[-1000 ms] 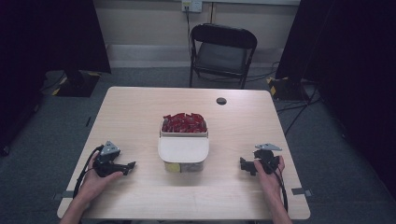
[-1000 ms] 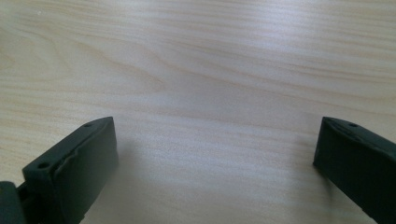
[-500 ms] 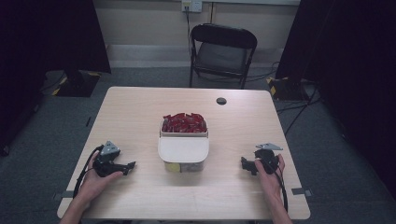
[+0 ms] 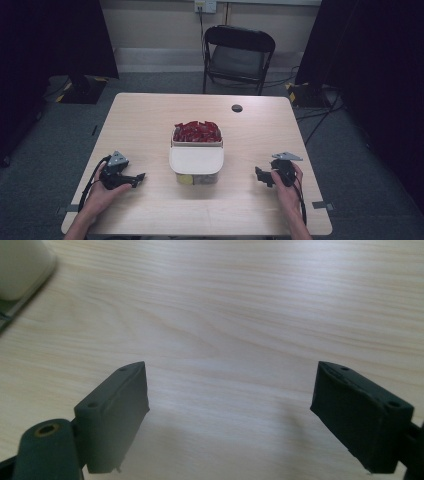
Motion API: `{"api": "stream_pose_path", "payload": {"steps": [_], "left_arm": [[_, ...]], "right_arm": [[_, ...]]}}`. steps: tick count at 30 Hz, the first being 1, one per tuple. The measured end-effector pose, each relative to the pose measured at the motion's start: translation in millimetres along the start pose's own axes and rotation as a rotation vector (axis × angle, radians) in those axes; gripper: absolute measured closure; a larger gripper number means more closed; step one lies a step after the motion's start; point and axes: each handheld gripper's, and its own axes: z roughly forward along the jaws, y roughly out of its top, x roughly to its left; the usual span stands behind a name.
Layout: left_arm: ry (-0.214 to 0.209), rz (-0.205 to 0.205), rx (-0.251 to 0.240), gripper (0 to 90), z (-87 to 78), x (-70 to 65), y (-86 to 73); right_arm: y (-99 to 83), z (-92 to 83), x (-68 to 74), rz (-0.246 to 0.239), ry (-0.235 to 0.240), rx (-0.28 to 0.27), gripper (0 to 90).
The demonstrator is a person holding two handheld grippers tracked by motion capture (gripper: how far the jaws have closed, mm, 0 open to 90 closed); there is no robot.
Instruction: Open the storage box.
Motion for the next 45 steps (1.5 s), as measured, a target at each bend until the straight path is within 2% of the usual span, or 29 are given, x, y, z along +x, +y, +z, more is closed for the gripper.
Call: {"api": "stream_pose_path", "payload": {"steps": [5,12,13,16,17,19,20,25,28,29,34,35,36,37,45], "left_arm": [[0.002,0.001,0.0,13.3,-0.1,0.0,0.0],[0.002,0.003,0.001,13.4,-0.1,0.2,0.0],[0.003,0.002,0.0,13.4,-0.1,0.1,0.0],[0.0,0.0,0.001,13.4,0.0,0.0,0.0],[0.0,0.0,0.0,13.4,0.0,0.0,0.0],[0.0,0.0,0.001,13.4,0.0,0.0,0.0],[0.001,0.001,0.0,13.4,-0.1,0.1,0.0],[0.003,0.003,0.001,13.4,-0.2,0.1,0.1],[0.002,0.002,0.001,13.4,-0.1,0.1,0.0],[0.0,0.0,0.001,13.4,0.0,0.0,0.0],[0.003,0.002,0.0,13.4,-0.1,0.1,0.0],[-0.001,-0.001,0.0,13.4,0.0,-0.1,0.0],[-0.001,-0.001,0.0,13.4,0.0,-0.1,0.0],[0.0,0.0,0.001,13.4,0.0,0.0,0.0],[-0.001,-0.002,-0.001,13.4,0.1,-0.1,0.0]], "right_arm": [[5.3,-6.7,10.0,-0.001,0.057,-0.022,14.4],[11.4,-16.8,25.4,-0.037,0.099,-0.047,14.4],[15.2,-22.0,30.2,-0.044,0.111,-0.067,14.4],[17.9,-25.8,33.6,-0.05,0.12,-0.082,14.4],[20.4,-29.8,38.0,-0.06,0.139,-0.094,14.3],[21.1,-30.6,39.8,-0.063,0.145,-0.095,14.4],[22.5,-32.4,45.1,-0.072,0.163,-0.099,14.3],[25.1,-35.9,58.2,-0.103,0.193,-0.102,14.2],[26.2,-36.7,63.8,-0.114,0.202,-0.111,14.0],[27.2,-36.7,69.2,-0.122,0.22,-0.112,14.0],[26.5,-34.9,79.8,-0.133,0.25,-0.102,14.0],[25.7,-34.2,87.7,-0.151,0.266,-0.094,14.0],[25.7,-34.2,87.7,-0.151,0.266,-0.094,14.0],[25.5,-33.2,94.4,-0.17,0.275,-0.092,13.9],[27.8,-27.4,114.1,-0.207,0.313,-0.086,14.0]]}}
